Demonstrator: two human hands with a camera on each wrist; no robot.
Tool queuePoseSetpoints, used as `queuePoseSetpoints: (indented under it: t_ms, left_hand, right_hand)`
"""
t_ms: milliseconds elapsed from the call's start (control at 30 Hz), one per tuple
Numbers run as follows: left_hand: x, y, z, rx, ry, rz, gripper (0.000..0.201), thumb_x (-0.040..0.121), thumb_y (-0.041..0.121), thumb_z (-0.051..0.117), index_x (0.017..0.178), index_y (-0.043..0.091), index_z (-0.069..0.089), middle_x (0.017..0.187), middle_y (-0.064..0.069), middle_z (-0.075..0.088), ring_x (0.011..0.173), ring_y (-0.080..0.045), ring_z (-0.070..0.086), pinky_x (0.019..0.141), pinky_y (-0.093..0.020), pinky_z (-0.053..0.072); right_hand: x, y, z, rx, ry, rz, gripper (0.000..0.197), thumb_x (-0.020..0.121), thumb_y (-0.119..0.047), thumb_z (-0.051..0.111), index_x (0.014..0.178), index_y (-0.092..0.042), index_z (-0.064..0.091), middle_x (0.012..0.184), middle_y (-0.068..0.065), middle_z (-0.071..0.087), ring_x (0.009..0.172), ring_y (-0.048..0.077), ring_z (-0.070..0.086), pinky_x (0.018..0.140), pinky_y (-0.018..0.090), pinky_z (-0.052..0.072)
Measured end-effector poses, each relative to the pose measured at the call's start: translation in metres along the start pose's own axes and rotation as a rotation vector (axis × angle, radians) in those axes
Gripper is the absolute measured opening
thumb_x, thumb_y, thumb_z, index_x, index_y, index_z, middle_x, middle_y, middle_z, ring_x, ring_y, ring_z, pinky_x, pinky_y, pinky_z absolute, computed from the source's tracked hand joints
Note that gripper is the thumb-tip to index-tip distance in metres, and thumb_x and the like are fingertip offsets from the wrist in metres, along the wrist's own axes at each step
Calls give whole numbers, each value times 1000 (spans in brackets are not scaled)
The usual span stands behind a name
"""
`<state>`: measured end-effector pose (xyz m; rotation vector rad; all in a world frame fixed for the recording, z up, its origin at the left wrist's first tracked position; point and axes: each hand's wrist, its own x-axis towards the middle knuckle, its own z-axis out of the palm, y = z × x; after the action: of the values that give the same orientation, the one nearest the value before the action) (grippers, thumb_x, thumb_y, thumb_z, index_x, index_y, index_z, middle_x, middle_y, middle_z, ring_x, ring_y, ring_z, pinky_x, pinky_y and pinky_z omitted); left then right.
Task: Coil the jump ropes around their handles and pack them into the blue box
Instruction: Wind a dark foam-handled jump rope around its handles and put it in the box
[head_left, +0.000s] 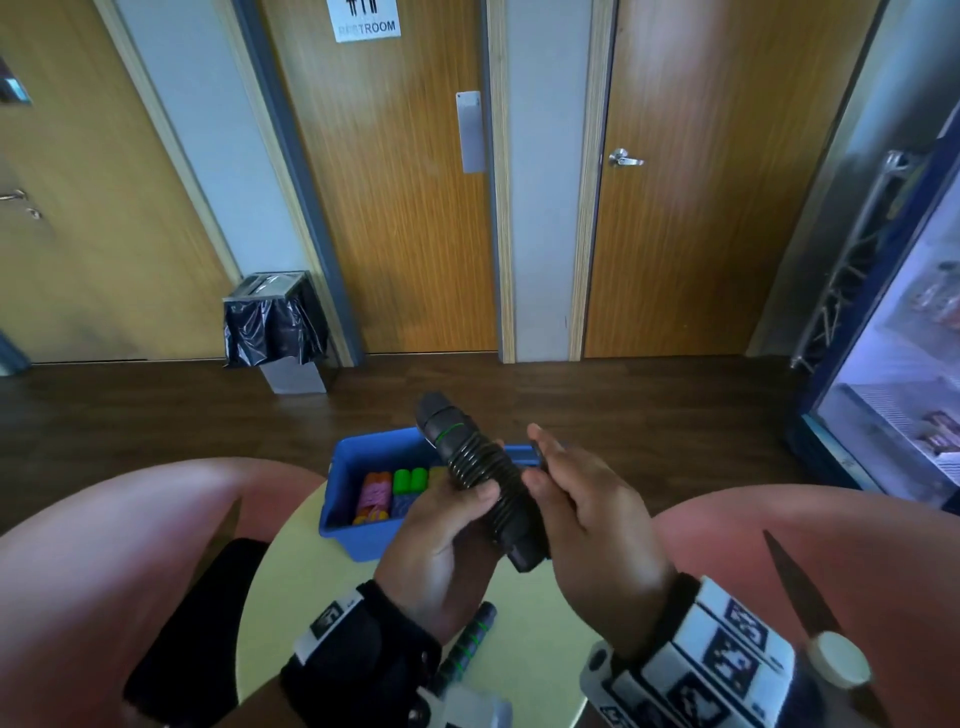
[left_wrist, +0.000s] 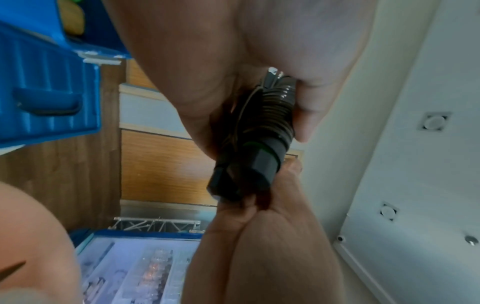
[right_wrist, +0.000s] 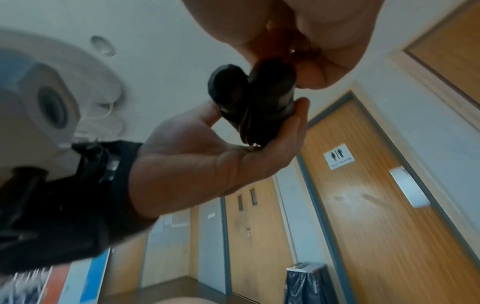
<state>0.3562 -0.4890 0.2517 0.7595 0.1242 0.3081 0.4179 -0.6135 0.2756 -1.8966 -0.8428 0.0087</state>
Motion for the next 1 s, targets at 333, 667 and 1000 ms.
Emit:
queuePoseSetpoints:
  t_ms: [333,667,1000]
  left_hand:
    - [-5,-7,23,159,58,132,58,69,19,73,116,-6,49,94,-22,53,85,-34,56,73,-42,50]
    - [-6,-12,35,144,46,94,57,67,20,73,112,-6,50,95,-22,52,85,-33,54,77,-45,47]
    - [-8,-16,38,169,25,93,57,67,21,74,113,-4,50,88,-17,52,78,-29,57,67,-39,51]
  right_hand:
    - [-13,3,-18,2,-73,18,49,102,-22,48,150,-26,38,121,-10,61,114,0,53,84,1,35]
    - [-25,7,-20,335,136,93,38,91,-9,67,104,-42,54,80,-6,73,74,13,68,72,35,56]
    - [-31,11,-24,-34,137,-69,23,93,-24,56,107,-33,72,88,-18,68,84,0,64,71,14,48]
